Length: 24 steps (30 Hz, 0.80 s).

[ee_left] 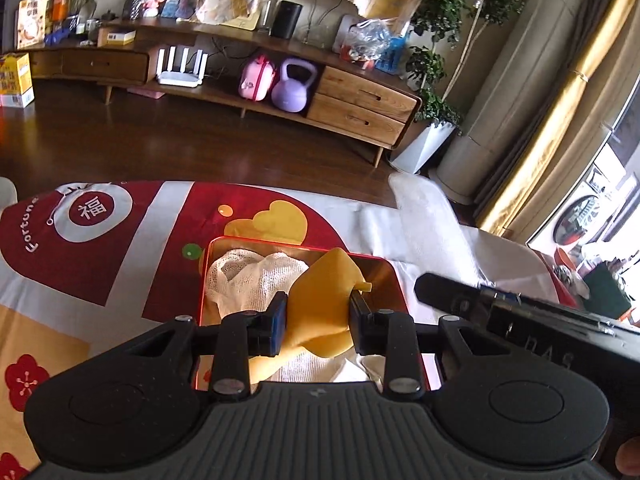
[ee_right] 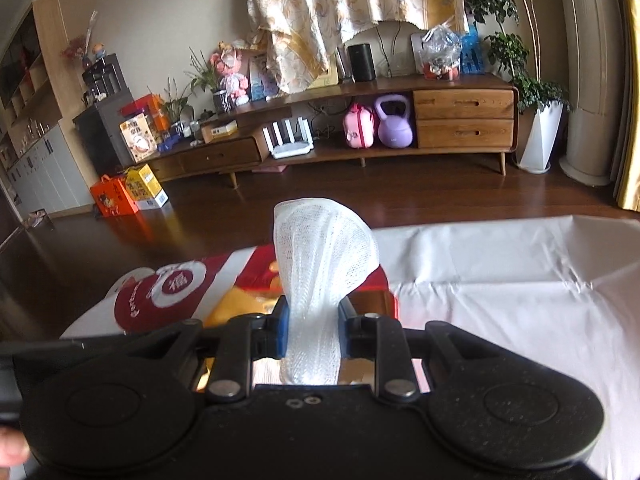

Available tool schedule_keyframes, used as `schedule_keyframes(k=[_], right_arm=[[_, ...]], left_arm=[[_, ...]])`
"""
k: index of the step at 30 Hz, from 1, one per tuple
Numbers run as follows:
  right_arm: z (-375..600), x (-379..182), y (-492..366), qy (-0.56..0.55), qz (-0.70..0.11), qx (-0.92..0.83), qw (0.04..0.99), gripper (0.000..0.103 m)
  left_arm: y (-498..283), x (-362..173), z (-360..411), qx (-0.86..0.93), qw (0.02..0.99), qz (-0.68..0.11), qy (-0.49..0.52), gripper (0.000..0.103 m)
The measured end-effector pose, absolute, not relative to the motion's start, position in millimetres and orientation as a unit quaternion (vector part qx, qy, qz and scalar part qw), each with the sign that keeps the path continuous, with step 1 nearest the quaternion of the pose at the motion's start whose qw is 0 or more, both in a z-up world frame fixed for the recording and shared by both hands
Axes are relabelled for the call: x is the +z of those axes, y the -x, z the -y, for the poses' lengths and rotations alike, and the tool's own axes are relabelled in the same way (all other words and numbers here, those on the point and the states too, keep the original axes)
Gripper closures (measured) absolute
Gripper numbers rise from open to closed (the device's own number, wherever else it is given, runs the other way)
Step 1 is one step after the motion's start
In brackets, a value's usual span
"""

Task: Organize soft objects
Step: 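Carry the yellow duck and white plastic bag into the red tin with both grippers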

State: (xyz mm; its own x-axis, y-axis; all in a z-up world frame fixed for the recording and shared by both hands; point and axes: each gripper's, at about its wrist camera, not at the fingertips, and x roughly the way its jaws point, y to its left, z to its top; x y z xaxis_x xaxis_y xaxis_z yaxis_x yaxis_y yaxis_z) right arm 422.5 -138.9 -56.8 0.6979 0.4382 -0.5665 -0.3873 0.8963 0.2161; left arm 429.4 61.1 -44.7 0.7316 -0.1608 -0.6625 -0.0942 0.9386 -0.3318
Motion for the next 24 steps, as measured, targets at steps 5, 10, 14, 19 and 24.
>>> schedule_keyframes(k=[5,10,14,19,24], right_arm=[[140,-59,-433,-0.047,-0.311,0.227,0.922,0.079],[145,-76,-436,-0.05,-0.336,0.228,0.912,0.079],[143,-97,-433,-0.033,-0.367,0.225,0.902,0.079],[136,-110,-428,-0.01,-0.395,0.228,0.89,0.079],[128,-120,-423,0.035,-0.407,0.221,0.886,0.076]], left_arm=[[-436,-52,-60,-0.017,0.913,-0.368,0.175,0.072],[-440,-64,-60,-0.018,0.909,-0.378,0.173,0.072],[-440,-77,-59,-0.017,0.902,-0.391,0.183,0.072],[-441,-87,-57,-0.014,0.898,-0.402,0.179,0.072],[-441,-95,-55,-0.014,0.895,-0.41,0.175,0.072]])
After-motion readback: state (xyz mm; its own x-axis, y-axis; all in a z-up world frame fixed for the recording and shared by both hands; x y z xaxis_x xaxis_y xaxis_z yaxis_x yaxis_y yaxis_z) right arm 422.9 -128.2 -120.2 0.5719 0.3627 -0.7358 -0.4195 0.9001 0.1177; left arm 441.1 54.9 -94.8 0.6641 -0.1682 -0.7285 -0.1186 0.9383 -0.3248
